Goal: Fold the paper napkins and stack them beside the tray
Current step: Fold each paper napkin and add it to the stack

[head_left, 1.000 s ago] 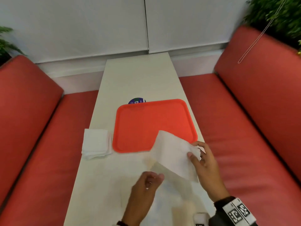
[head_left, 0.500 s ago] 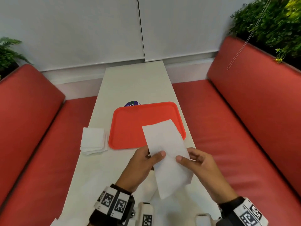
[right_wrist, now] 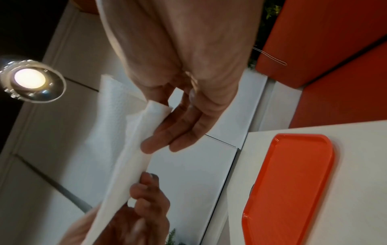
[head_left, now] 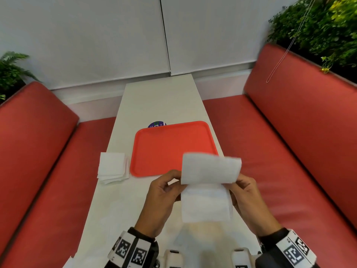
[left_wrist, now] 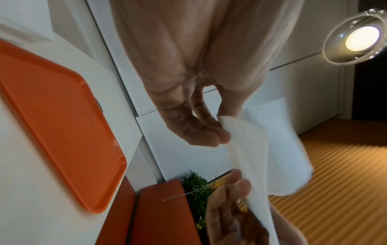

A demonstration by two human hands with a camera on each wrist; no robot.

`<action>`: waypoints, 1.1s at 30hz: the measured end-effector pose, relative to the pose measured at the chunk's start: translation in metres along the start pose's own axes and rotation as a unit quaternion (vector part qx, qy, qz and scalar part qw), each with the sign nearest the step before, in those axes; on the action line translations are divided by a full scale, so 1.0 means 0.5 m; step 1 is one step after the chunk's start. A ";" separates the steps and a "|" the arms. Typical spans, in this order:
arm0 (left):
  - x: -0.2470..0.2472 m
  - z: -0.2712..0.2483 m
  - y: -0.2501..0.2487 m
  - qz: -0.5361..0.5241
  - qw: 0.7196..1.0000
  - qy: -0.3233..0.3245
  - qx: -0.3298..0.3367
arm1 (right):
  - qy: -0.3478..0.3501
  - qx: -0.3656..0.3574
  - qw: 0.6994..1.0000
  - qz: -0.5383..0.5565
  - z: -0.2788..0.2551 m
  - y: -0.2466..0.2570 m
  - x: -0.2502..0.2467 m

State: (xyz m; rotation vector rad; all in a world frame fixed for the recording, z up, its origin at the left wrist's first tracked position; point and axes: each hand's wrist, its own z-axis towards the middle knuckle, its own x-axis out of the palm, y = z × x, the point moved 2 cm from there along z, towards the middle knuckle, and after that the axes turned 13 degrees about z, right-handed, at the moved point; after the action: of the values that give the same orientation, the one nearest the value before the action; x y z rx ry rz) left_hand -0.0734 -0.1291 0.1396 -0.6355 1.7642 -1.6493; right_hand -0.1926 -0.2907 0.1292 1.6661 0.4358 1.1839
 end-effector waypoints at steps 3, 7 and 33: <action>0.000 -0.008 -0.015 0.026 0.999 0.011 0.015 | 0.010 -0.012 0.999 -0.038 -0.005 0.000 0.002; -0.004 -0.018 -0.023 0.024 1.000 -0.009 0.016 | 0.001 0.004 1.000 -0.020 -0.009 -0.002 0.012; -0.066 -0.049 -0.008 -0.011 0.996 -0.042 -0.078 | -0.027 -0.040 0.996 -0.072 -0.025 -0.026 0.102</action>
State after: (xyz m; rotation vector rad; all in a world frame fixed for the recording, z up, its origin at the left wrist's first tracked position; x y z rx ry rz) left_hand -0.0687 -0.0890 0.1481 -0.7872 1.8428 -1.4871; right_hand -0.1768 -0.2409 0.1435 1.5676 0.4611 1.0351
